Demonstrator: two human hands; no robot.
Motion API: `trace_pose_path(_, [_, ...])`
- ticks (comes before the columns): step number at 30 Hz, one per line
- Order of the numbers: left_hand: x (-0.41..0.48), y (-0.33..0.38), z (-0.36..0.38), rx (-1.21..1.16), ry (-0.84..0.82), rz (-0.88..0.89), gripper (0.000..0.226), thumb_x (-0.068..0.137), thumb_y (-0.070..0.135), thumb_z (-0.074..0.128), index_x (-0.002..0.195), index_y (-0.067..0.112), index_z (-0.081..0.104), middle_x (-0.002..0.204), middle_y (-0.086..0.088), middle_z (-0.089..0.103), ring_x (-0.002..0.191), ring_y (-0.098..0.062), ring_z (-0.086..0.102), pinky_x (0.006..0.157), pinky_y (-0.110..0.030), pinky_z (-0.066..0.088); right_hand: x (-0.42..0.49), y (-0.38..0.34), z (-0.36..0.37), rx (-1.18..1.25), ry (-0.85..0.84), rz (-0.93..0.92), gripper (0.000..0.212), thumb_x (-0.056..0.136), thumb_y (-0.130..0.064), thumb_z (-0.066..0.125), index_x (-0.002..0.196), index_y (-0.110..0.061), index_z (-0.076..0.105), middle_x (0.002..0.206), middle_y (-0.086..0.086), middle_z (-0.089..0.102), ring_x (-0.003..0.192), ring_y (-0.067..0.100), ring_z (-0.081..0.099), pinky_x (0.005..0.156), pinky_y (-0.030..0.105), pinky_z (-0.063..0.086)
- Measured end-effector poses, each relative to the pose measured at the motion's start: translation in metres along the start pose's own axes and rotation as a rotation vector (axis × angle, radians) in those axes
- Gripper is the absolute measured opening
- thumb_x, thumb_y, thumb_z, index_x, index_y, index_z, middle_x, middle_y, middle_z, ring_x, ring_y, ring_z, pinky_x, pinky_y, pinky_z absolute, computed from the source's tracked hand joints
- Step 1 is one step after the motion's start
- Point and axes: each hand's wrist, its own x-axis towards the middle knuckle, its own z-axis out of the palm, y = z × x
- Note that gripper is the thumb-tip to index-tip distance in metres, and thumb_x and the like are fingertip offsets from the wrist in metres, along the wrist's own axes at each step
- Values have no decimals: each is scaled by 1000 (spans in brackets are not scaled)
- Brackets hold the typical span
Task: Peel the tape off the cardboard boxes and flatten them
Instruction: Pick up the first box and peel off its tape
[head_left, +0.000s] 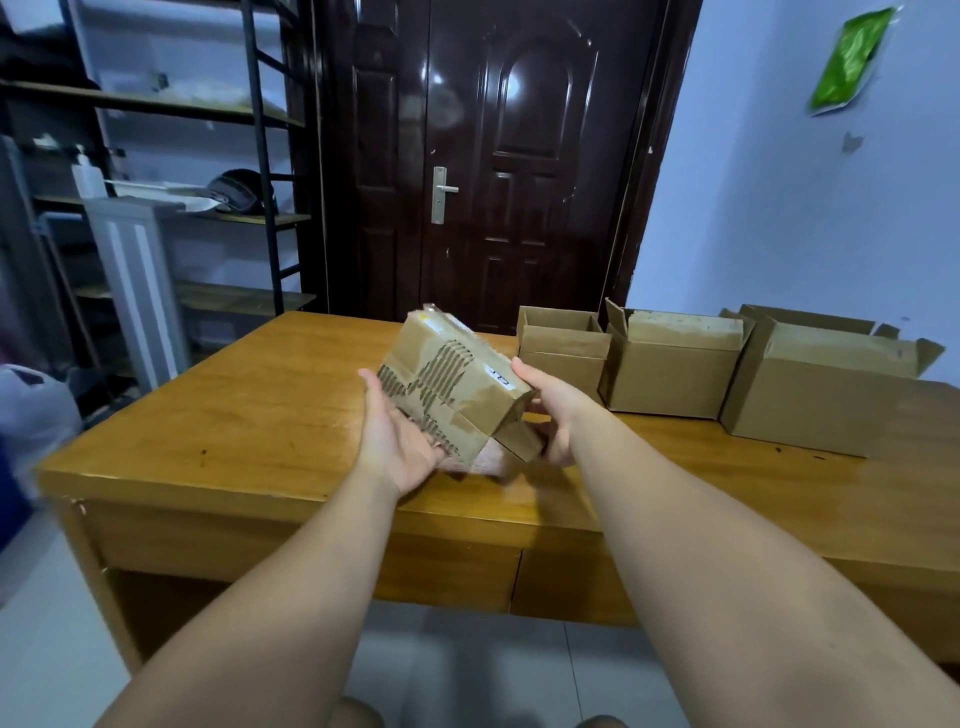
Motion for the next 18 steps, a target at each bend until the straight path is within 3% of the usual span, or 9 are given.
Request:
trace_pose_path(3, [1,6,-12,36,158,-74,96,77,86,25,145,19,36,138,-17,52,126,-35,49,102,-57,38,7,2,-9,-176,56,-5,50,75,-60,72,94,-15,64,104,8,64,94,25,60,91,36,52])
trace_pose_path(7, [1,14,-12,31,334,-54,75,86,68,45,131,9,48,122,-17,62,108,-29,62,98,-43,48,11,0,-12,-309,46,3,49,75,-61,71,91,-15,64,99,7,64,96,25,59,99,40,48])
trace_pose_path(9, [4,17,-10,69,426,-53,55,91,51,54,126,9,54,116,-14,66,98,-25,65,91,-39,52,11,-2,-13,-341,46,4,49,76,-60,72,89,-13,65,94,8,65,91,24,62,98,40,50])
trace_pose_path(12, [8,20,-10,200,459,-143,30,96,31,54,118,11,61,85,-12,71,73,-22,67,65,-36,55,11,-2,-16,-368,57,5,49,75,-58,73,90,-12,64,90,9,67,85,23,65,95,39,53])
trace_pose_path(14, [7,21,-8,279,486,-196,23,98,26,52,107,6,61,84,-13,68,70,-24,65,67,-34,55,10,-2,-20,-380,69,13,50,74,-59,74,89,-13,64,90,8,68,84,22,65,90,34,54])
trace_pose_path(16, [5,21,-5,345,514,-223,22,99,22,51,90,3,56,92,-15,63,74,-26,62,71,-36,55,8,-2,-22,-415,77,-1,47,77,-60,70,87,-14,63,86,6,67,77,19,62,72,27,51])
trace_pose_path(18, [2,21,-3,414,526,-238,22,98,20,51,84,4,53,87,-16,61,70,-25,61,58,-37,56,5,-2,-23,-455,78,-13,45,80,-59,68,89,-15,63,88,6,66,75,18,60,63,26,46])
